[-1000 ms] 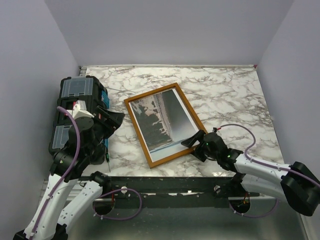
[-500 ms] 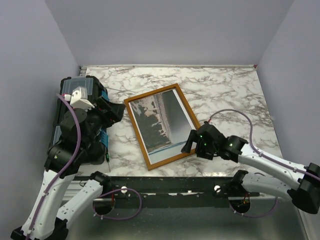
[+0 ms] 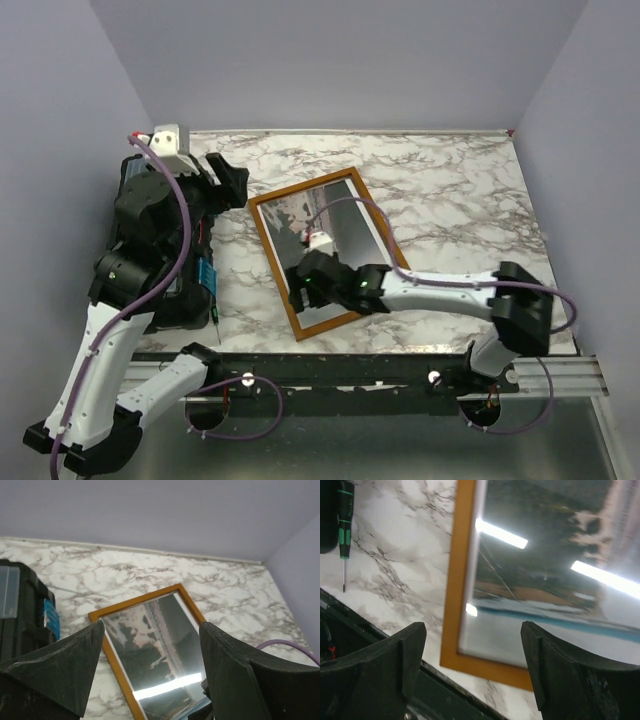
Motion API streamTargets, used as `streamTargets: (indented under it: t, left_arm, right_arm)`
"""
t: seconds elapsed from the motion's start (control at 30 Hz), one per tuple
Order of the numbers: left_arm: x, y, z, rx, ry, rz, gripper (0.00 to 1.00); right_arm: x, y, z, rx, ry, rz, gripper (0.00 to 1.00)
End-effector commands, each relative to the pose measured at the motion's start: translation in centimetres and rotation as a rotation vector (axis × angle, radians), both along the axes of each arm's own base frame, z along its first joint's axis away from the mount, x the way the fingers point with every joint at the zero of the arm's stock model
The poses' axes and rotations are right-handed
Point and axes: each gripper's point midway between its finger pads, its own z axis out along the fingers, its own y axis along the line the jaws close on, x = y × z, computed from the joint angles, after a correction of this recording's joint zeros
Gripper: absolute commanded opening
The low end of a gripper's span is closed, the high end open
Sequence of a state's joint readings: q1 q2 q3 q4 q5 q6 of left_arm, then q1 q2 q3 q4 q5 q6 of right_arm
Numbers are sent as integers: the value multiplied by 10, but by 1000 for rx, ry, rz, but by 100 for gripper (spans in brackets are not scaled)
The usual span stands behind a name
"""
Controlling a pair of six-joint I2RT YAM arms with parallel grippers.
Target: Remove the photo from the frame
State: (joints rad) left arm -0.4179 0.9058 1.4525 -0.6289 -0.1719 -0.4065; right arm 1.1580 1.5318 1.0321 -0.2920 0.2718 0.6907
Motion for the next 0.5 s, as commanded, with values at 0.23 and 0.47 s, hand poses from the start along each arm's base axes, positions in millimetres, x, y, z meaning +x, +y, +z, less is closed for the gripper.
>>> streamTargets:
  t: [0.23,0.47]
  left_arm:
    - [2,46,-41,158,-122,193,79]
    - [-4,55,-52,128,-131,218,79]
  right_arm:
    - [11,73,-43,-296,-212,69,70]
    - [12,80,-66,-337,-210,91,57]
